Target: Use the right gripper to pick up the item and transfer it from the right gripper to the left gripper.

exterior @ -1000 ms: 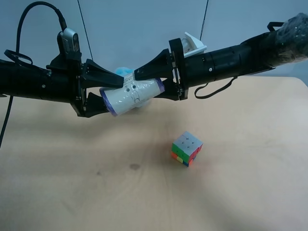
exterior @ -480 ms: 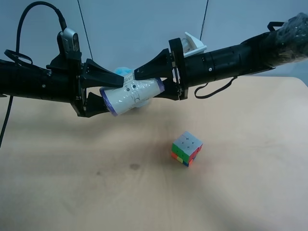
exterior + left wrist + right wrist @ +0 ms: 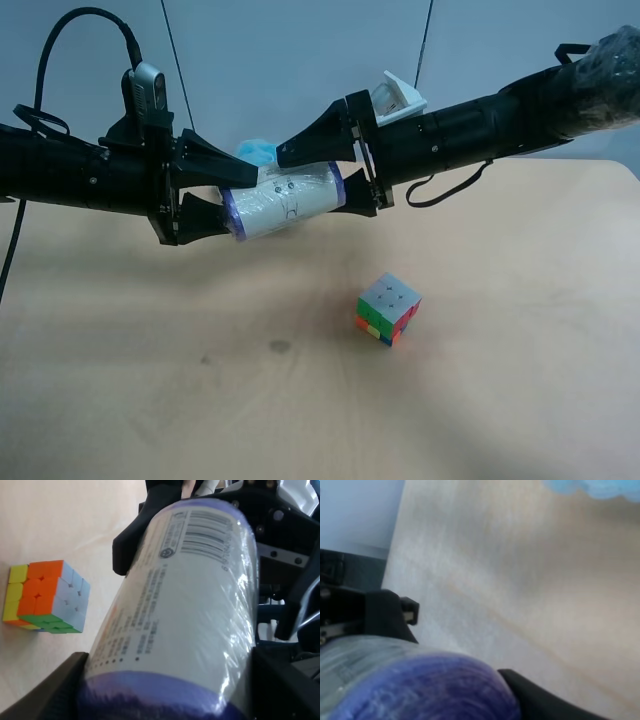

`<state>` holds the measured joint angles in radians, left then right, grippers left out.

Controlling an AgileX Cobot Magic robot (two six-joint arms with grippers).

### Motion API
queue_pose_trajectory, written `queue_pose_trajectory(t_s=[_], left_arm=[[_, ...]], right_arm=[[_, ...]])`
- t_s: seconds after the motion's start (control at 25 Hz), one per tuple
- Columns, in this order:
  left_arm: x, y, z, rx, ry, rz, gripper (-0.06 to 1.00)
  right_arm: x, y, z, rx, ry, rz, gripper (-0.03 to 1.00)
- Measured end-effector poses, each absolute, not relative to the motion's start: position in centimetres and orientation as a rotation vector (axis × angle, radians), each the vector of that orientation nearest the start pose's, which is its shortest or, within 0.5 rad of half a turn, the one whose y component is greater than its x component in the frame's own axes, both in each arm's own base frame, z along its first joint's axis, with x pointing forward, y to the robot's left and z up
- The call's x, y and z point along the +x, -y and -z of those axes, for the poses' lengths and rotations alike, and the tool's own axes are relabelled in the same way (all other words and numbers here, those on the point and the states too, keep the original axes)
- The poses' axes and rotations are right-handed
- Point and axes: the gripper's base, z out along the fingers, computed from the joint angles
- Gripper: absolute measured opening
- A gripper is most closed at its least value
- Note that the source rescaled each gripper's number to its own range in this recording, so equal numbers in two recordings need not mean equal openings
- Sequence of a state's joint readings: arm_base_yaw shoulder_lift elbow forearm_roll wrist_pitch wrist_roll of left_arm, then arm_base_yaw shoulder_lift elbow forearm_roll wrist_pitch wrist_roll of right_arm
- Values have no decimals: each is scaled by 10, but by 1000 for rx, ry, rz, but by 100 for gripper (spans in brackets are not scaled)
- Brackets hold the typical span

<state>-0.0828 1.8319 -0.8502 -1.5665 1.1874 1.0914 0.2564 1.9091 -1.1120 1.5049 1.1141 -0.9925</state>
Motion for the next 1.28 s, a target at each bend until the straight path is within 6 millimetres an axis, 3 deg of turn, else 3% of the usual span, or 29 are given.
queue_pose_trajectory(t_s=[0.24, 0.6, 0.96, 1.16, 1.28], left_arm=[[297, 109, -177, 67, -2361, 1711, 4], [297, 109, -177, 58, -2364, 1715, 3], [297, 109, -177, 58, -2364, 1715, 3], [297, 109, -177, 65, -2362, 1712, 2], [297, 109, -177, 66, -2361, 1712, 2]], right_arm=[[327, -169, -199, -397, -2386, -1608, 60], [314, -159, -216, -601, -2464, -1369, 60], [303, -133, -240, -660, -2582, -861, 61], [293, -107, -275, -670, -2518, -464, 84], [281, -92, -298, -647, -2480, -282, 89]])
